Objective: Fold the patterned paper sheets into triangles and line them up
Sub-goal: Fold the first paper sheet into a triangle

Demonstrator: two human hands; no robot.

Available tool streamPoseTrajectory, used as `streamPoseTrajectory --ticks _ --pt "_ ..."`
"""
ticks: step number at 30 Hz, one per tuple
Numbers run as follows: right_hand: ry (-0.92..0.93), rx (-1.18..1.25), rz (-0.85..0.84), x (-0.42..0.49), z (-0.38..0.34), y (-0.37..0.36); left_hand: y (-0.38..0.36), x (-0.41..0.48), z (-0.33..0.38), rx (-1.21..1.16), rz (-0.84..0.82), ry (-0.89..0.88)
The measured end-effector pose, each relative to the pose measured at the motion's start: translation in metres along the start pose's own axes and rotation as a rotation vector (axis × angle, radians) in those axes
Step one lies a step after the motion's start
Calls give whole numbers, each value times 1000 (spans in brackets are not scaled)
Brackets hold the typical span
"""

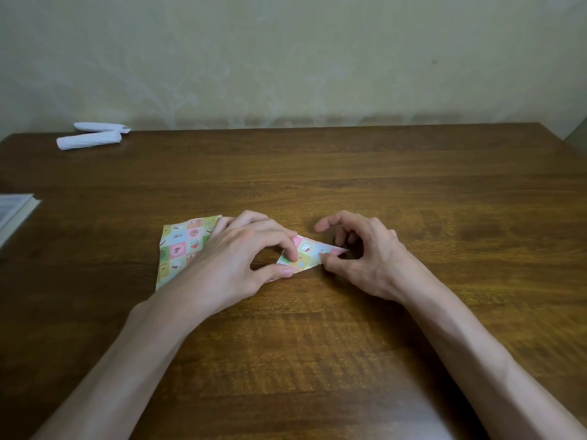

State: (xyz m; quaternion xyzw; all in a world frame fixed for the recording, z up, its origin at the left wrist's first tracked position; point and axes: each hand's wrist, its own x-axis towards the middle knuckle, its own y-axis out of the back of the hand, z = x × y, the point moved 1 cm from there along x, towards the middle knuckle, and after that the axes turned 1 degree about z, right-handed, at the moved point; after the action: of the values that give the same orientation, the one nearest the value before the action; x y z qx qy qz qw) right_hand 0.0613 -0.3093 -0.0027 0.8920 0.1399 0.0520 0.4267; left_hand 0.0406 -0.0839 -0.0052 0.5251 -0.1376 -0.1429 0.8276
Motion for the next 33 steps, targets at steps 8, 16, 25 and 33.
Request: streamPoseTrajectory --ticks 8,16,25,33 --pt "23 149 -24 2 11 8 1 0 1 -18 -23 14" --pt "12 248 -26 4 18 15 0 -2 0 -24 -27 8" --pt "-18 182 49 2 8 3 1 -3 0 -41 -29 -11" --pt "-33 -97 32 -1 -5 -11 10 -7 -8 -88 -135 -9"
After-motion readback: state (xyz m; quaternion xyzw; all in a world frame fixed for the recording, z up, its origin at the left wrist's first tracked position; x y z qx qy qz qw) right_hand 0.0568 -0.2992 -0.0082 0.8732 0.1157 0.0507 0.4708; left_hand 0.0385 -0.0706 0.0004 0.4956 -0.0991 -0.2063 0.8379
